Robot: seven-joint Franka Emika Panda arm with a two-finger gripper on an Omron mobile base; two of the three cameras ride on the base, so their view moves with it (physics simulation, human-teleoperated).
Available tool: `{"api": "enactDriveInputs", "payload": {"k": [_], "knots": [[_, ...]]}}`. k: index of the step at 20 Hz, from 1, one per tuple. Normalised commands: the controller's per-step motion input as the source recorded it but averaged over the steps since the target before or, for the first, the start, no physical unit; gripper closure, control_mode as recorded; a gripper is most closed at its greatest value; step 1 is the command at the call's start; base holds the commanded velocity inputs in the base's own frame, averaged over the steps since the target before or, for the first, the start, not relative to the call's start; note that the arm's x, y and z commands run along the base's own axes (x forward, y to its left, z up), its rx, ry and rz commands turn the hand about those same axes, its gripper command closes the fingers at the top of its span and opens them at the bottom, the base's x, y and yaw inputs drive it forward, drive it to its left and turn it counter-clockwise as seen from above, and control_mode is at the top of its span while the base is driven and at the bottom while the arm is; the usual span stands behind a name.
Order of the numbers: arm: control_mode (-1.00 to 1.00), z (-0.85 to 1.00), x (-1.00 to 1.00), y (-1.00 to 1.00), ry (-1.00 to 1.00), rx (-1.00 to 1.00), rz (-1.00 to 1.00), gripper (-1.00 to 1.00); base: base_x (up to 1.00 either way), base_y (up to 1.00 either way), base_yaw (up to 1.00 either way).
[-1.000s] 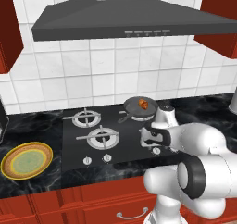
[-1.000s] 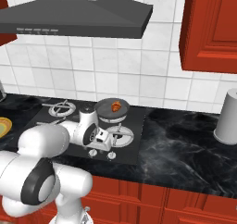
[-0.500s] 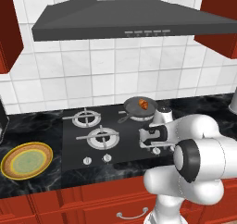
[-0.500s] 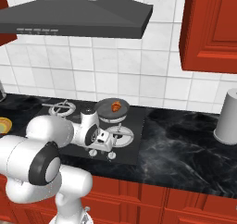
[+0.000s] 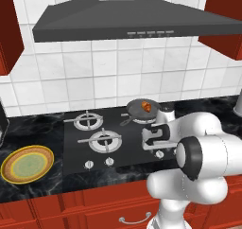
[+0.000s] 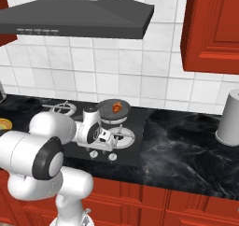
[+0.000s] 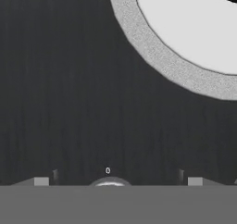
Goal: Pick the croissant and place it on the pan. Then turn on the stove to warm the croissant.
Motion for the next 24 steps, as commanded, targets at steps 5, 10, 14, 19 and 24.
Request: {"api": "enactDriveInputs", "payload": {"k": [5,10,14,19,24], "knots": [[-1.00,-0.04,-0.19,0.00,0.00,0.00,0.00,-1.00,0.00,0.00,0.00],[-1.00,0.00,-0.02,0.00,0.00,0.00,0.00,-1.00,0.00,0.00,0.00],[-1.00,-0.01,0.00,0.00,0.00,0.00,0.00,1.00,0.00,0.00,0.00],[-1.00,0.00,0.00,0.00,0.00,0.00,0.00,1.00,0.00,0.00,0.00],[-1.00,0.00,0.00,0.00,0.00,0.00,0.00,1.00,0.00,0.00,0.00]]}}
